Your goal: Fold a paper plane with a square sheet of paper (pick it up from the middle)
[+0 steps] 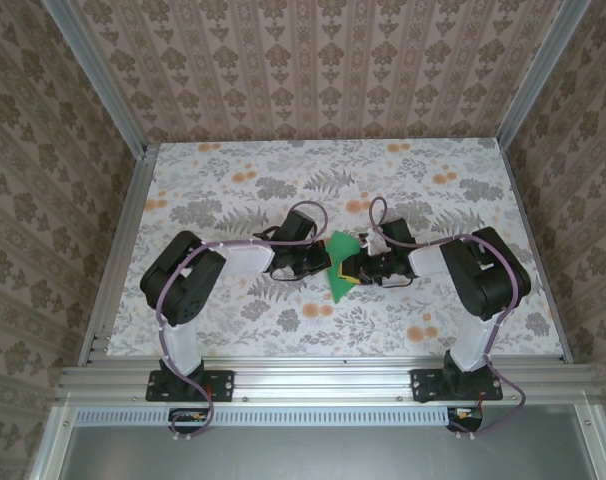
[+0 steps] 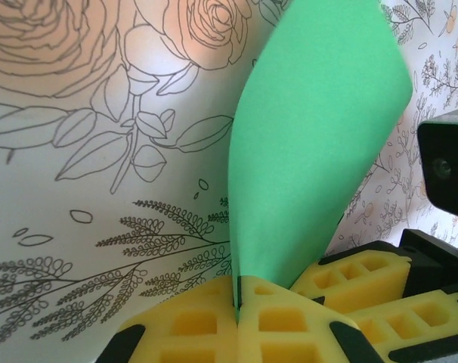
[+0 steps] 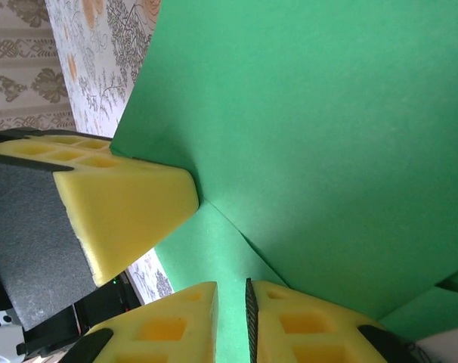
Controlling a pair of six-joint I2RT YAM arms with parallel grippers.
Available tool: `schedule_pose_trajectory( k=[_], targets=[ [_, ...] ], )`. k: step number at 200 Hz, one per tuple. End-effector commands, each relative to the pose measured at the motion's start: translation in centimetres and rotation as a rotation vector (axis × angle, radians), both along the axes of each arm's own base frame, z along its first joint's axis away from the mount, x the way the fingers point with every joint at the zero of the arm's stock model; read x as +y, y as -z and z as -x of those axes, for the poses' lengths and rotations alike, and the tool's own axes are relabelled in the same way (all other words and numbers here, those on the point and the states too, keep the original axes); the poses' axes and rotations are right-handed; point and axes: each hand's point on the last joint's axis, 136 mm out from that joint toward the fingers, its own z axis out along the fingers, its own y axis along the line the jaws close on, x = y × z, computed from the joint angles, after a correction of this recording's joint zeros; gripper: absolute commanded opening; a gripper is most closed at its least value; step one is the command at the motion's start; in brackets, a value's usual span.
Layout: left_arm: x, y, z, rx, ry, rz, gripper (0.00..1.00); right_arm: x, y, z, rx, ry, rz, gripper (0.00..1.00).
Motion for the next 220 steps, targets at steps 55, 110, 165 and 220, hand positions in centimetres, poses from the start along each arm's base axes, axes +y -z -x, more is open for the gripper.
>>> schedule_pose_trajectory(
  k=[55,110,165,220],
  targets=[
    [1.8,-1.9,2.6,-0.075,-0.134,-0.107,0.0,-3.2,-3.7,1.2,-0.194,-0.003,0.316,0.34],
    [2.2,-1.4,4.1,-0.079,-0.207,-0.156,0.0,-4.8,-6.5,3.8,-0.583,0.045,0.515,0.39],
    [2.4,-1.6,4.3,-0.081,-0.229,-0.152,0.0,-1.1,-6.0,6.8,-0.816,-0.084,0.537,0.39],
    [2.0,-2.0,4.4,-0.079,-0.228,-0.127,0.0,2.6,-5.1,8.3,-1.066,-0.249,0.621,0.41]
  ],
)
